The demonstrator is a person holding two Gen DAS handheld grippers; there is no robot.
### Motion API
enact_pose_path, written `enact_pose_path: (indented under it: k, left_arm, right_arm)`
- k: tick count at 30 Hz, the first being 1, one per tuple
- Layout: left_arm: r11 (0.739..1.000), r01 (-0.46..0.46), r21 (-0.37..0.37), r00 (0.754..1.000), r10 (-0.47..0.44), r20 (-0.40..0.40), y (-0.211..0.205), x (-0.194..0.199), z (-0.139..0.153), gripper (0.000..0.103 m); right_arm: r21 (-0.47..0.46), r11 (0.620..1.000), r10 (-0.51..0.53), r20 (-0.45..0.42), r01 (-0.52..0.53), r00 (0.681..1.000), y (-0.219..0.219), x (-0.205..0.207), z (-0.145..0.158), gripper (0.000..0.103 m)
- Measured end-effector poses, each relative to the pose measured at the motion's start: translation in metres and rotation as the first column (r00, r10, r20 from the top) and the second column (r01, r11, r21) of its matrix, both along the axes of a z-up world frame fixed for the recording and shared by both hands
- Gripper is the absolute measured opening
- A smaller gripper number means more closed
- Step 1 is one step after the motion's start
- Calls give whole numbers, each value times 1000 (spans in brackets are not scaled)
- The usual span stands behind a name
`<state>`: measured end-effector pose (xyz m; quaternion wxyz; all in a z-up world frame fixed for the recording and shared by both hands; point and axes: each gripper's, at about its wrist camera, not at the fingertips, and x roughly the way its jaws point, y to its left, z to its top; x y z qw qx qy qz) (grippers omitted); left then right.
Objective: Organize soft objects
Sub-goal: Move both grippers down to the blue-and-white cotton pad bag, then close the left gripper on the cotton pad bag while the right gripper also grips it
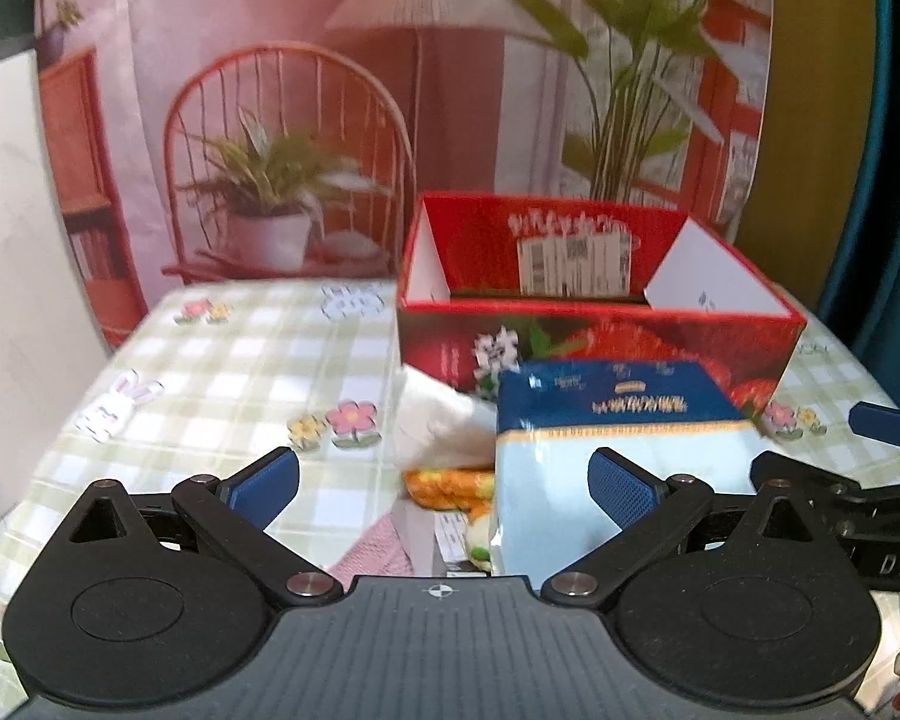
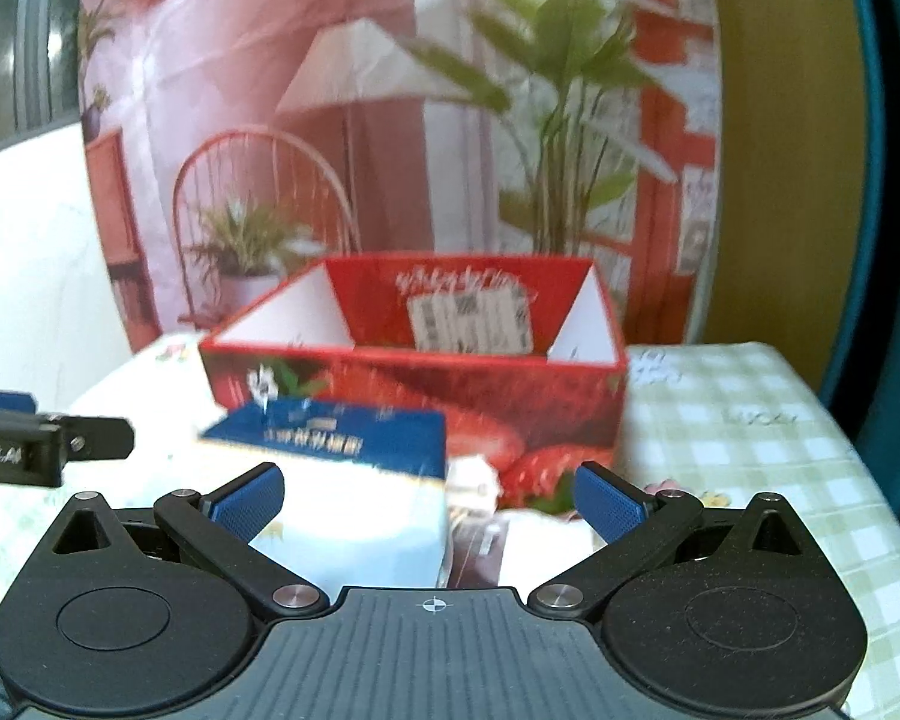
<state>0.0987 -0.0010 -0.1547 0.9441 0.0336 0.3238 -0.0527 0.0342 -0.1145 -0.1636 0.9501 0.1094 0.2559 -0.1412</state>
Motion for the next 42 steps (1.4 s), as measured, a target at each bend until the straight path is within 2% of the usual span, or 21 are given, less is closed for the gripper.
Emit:
enact_pose_path:
  k: [2, 6, 7, 10, 14, 19, 23, 28, 34, 37, 38, 42]
  left_arm:
    - [1000, 11, 1, 1000, -11, -17, -1, 5, -12, 103]
    - [999, 33, 15, 998, -32, -53, -5, 17, -35, 103]
    - [999, 39, 13, 998, -38, -54, -6, 18, -38, 103]
    - [999, 41, 17, 999, -40, -18, -7, 16, -44, 103]
    - [999, 41, 24, 999, -41, -2, -7, 13, -53, 103]
    - [999, 32, -31, 999, -32, -3, -2, 15, -59, 103]
    - [997, 31, -65, 999, -34, -34, 1, 18, -63, 103]
    - [997, 80, 8, 997, -80, -16, -5, 17, -65, 103]
    - [997, 73, -8, 995, -73, -61, -2, 21, -66, 103]
    - [995, 102, -3, 993, -102, -59, 1, 21, -62, 103]
    - [994, 112, -7, 992, -112, -55, 2, 20, -60, 102]
    - [977, 189, -97, 980, -194, -35, 7, 16, -49, 83]
  right_arm:
    - [-14, 1000, 22, -14, -22, 1000, 2, 5, -8, 100]
    - [-30, 997, 70, -57, -72, 996, 3, 17, -22, 79]
    - [-23, 997, 74, -70, -75, 995, 1, 18, -25, 74]
    - [41, 995, 90, -80, -87, 993, -6, 22, -34, 69]
    - [85, 991, 109, -65, -104, 992, -12, 23, -41, 69]
    - [100, 988, 126, -55, -120, 991, -14, 23, -45, 65]
    - [103, 986, 135, -49, -130, 990, -14, 23, -46, 64]
    - [96, 985, 148, -47, -143, 988, -12, 23, -47, 59]
    - [83, 982, 172, -50, -167, 984, -9, 24, -46, 51]
    - [83, 982, 176, -49, -172, 983, -8, 24, -46, 50]
    - [84, 981, 177, -48, -172, 983, -8, 23, -45, 50]
    - [102, 980, 177, -40, -172, 983, -10, 23, -43, 50]
